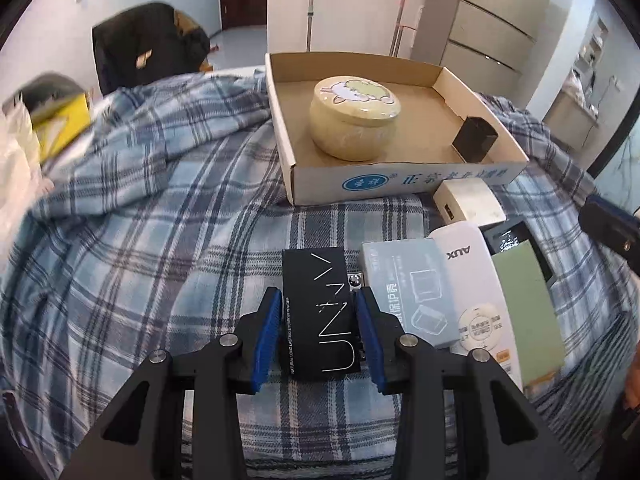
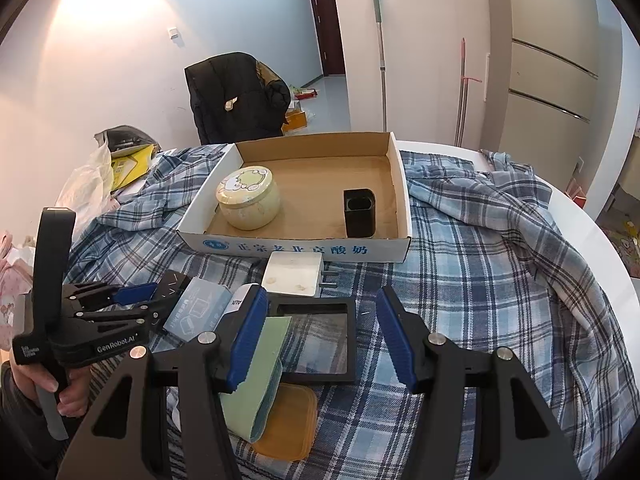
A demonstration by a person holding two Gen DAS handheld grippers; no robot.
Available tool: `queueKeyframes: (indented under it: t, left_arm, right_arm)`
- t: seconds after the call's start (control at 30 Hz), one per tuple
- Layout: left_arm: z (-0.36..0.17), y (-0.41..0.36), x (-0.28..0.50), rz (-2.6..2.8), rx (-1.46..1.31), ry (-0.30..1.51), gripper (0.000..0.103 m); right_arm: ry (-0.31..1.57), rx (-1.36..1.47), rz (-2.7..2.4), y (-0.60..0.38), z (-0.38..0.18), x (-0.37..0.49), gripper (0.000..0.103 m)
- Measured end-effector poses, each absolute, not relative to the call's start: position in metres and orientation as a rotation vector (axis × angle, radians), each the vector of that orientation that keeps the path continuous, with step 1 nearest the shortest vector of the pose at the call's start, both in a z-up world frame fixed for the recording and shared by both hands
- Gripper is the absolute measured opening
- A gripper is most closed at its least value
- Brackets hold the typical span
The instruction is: Organize rigid objects
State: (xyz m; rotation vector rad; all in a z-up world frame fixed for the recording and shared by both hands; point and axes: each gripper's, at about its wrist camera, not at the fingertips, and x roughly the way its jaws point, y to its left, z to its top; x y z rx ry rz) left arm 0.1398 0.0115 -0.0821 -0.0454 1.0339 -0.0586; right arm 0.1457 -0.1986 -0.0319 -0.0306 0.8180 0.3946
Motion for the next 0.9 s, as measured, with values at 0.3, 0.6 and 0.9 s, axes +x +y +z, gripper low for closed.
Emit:
queueKeyframes:
  t: [0.3,0.6,0.9]
  left_arm:
    - [-0.074,0.019,0.137,-0.052,-0.092,1.013,0.036]
    - [-0.082,0.018,0.14,0.012,0.006,1.025,0.036]
    - [-0.087,0.025,0.142,0.004,-0.049,1.041,0.036]
  right_arm:
    - [0.803,-0.033,0.375,-0.202,-0.029,0.144,0.056]
    - [0.809,-0.036,0.376,-0.201,-0.03,0.145,0.056]
    - [0.805,-0.029,0.37,-0.204,-0.029,0.145,0.056]
